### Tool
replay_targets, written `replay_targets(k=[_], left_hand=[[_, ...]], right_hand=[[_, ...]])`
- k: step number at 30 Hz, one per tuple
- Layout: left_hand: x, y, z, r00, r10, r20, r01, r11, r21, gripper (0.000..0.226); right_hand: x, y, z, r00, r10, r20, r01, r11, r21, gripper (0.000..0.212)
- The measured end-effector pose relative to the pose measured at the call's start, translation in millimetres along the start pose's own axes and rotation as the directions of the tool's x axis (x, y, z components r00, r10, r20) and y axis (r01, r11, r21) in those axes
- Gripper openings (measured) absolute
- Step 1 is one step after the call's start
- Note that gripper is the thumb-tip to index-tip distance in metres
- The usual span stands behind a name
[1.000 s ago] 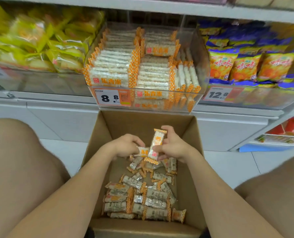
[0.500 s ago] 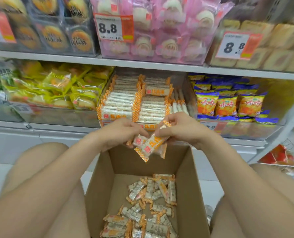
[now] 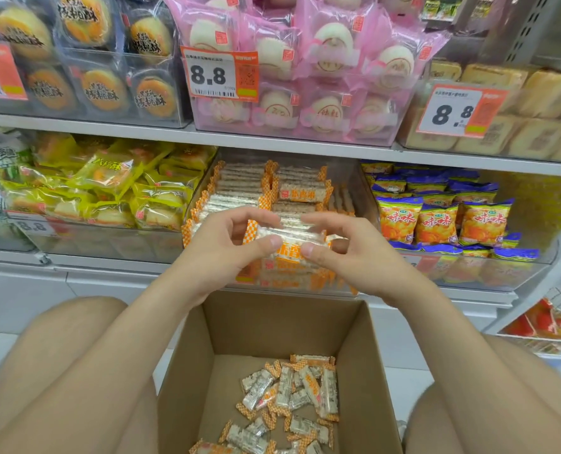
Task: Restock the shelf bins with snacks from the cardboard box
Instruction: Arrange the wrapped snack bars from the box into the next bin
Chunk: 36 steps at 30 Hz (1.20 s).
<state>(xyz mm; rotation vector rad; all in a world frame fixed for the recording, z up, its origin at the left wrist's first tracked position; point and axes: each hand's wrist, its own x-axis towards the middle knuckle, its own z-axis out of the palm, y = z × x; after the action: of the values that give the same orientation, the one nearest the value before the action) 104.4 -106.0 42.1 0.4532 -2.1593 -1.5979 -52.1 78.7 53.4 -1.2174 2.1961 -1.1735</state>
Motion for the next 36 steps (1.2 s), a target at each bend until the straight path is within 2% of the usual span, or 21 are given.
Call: replay_targets(k=[2, 4, 6, 8, 9, 11, 13, 17, 20, 27, 29, 32, 36], left_hand=[[3.4, 3.9, -2.9, 0.999, 0.044, 0.015, -0.044, 0.999, 0.007, 0.035], [8.9, 0.6, -2.7, 0.995, 0.101, -0.006, -0.100, 0.992, 0.072, 0.044], [16.5, -8.0, -0.5, 0.975, 0.195, -0.110, -0.158, 0.947, 0.279, 0.048], [23.9, -16.1, 1.3, 0.940, 0.310, -0.141, -0.183, 0.809, 0.559, 0.047], [28.0, -19.1, 2.4, 0.939, 0.323, -0.117, -0.171, 0.735, 0.657, 0.047], [35.5, -23.8, 6.0, 0.967, 0.241, -0.079, -0.093, 0.626, 0.775, 0.052], [44.3, -29.3, 11.2, 0.988, 0.139, -0.061, -0.025, 0.545, 0.838, 0.059], [55.6, -36.0, 20.7, 0.994, 0.081, -0.078, 0.038, 0.406, 0.913, 0.069], [57.0, -39.7, 24.4, 0.995, 0.075, -0.073, 0.047, 0.300, 0.953, 0.073], [58.4, -39.6, 19.9, 0.998, 0.053, -0.038, 0.021, 0.285, 0.958, 0.075], [56.9, -40.2, 18.5, 0.998, 0.054, -0.037, 0.020, 0.289, 0.957, 0.076], [55.1, -40.3, 16.7, 0.998, 0.056, -0.035, 0.017, 0.301, 0.953, 0.079], [53.2, -38.8, 15.5, 0.996, 0.082, -0.044, 0.013, 0.349, 0.937, 0.080]], right_hand=[[2.4, -4.0, -7.0, 0.996, -0.048, 0.079, 0.052, 0.997, -0.058, 0.045], [9.3, -7.5, -15.4, 0.994, -0.056, 0.092, 0.065, 0.992, -0.103, 0.042], [24.3, -5.4, -22.7, 0.997, -0.059, 0.044, 0.066, 0.981, -0.184, 0.040], [46.6, 5.3, -27.1, 0.995, -0.049, -0.083, 0.017, 0.938, -0.347, 0.044], [57.7, 11.1, -27.7, 0.989, -0.031, -0.143, -0.034, 0.904, -0.427, 0.047], [77.8, 22.0, -23.8, 0.979, 0.016, -0.203, -0.121, 0.848, -0.516, 0.050], [95.3, 30.1, -15.9, 0.980, 0.049, -0.195, -0.149, 0.829, -0.540, 0.049], [123.3, 47.8, 2.1, 0.971, 0.031, -0.239, -0.175, 0.771, -0.613, 0.044], [133.5, 46.4, 13.3, 0.969, 0.067, -0.239, -0.188, 0.826, -0.531, 0.050], [150.8, 40.6, 38.1, 0.992, 0.079, -0.098, -0.125, 0.749, -0.651, 0.066], [150.1, 48.0, 41.4, 0.991, 0.049, -0.123, -0.122, 0.687, -0.716, 0.067], [150.7, 47.4, 41.0, 0.988, -0.077, -0.132, -0.068, 0.556, -0.829, 0.068], [149.0, 39.3, 35.1, 0.991, -0.076, -0.110, -0.044, 0.588, -0.808, 0.064]])
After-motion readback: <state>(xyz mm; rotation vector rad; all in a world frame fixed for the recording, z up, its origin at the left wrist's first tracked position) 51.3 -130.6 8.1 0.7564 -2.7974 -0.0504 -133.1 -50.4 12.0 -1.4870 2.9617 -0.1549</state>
